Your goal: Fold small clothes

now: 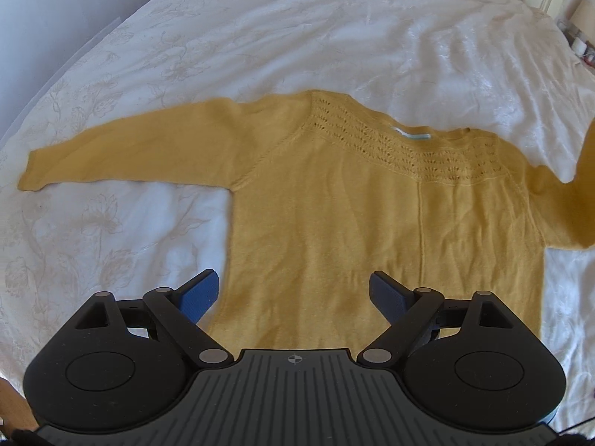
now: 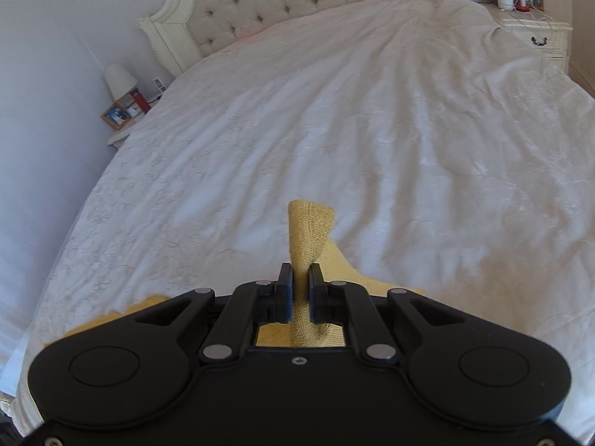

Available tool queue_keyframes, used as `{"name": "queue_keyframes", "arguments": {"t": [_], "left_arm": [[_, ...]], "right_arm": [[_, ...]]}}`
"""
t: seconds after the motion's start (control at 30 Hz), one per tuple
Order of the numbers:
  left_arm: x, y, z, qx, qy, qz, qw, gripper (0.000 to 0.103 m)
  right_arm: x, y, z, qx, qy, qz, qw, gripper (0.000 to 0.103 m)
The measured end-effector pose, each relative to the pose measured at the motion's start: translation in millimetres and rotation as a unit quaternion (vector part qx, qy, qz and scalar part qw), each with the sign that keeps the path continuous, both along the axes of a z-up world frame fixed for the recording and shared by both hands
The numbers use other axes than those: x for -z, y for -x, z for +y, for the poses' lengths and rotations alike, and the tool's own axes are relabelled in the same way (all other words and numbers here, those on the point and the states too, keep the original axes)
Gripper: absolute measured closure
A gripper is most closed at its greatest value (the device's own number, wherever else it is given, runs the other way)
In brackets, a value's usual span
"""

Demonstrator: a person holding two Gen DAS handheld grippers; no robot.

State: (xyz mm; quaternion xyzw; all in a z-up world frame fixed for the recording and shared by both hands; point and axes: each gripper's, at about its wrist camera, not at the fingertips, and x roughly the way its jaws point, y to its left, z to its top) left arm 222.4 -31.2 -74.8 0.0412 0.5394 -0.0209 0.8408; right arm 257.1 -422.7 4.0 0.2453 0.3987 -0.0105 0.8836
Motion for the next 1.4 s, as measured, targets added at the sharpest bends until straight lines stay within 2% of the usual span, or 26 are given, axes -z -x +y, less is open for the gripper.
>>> {"name": "queue_keyframes", "arguments": {"t": [0.17,0.27,0.47,0.67,0.77,0.8,0.83,0.97,1.03,1.17,1.3,1.4], "left_arm": [[6,-11,46,-0.010,-0.009,0.006,0.9999,0.015],[9,-17,72,-0.016,-0.015,0.009,0.9997,0.015],[13,-22,105,-0.024,-0.020,0.013,0.9994,0.015],[20,-29,125,-0.032,-0.018,0.017,0.9992,0.015],[24,-32,126,-0.029,-0.016,0.019,0.9993,0.015],[24,-34,124,-0.028,-0.016,0.019,0.9993,0.015],[26,-36,124,-0.026,-0.015,0.019,0.9994,0.015],[29,-44,115,-0.018,-0.011,0.018,0.9996,0.015],[30,-50,107,-0.013,-0.008,0.015,0.9998,0.015],[32,-65,83,0.005,-0.004,0.007,1.0000,0.015],[40,-85,52,0.028,0.000,-0.002,0.9996,0.015],[52,-101,30,0.040,0.005,0.007,0.9992,0.015]], "right_arm": [[6,-29,86,-0.050,-0.047,-0.016,0.998,0.089],[23,-47,136,-0.077,-0.067,-0.009,0.995,0.089],[67,-72,221,-0.102,-0.068,0.024,0.992,0.089],[102,-75,277,-0.121,-0.046,0.055,0.990,0.087],[115,-78,296,-0.139,-0.043,0.060,0.987,0.084],[118,-78,301,-0.150,-0.049,0.055,0.986,0.079],[120,-77,305,-0.160,-0.058,0.049,0.984,0.078],[115,-72,306,-0.183,-0.080,0.028,0.979,0.064],[112,-69,299,-0.177,-0.080,0.022,0.981,0.063],[111,-57,264,-0.145,-0.071,0.023,0.987,0.063],[114,-39,209,-0.096,-0.034,0.036,0.994,0.063],[123,-25,169,-0.058,-0.010,0.052,0.997,0.063]]}}
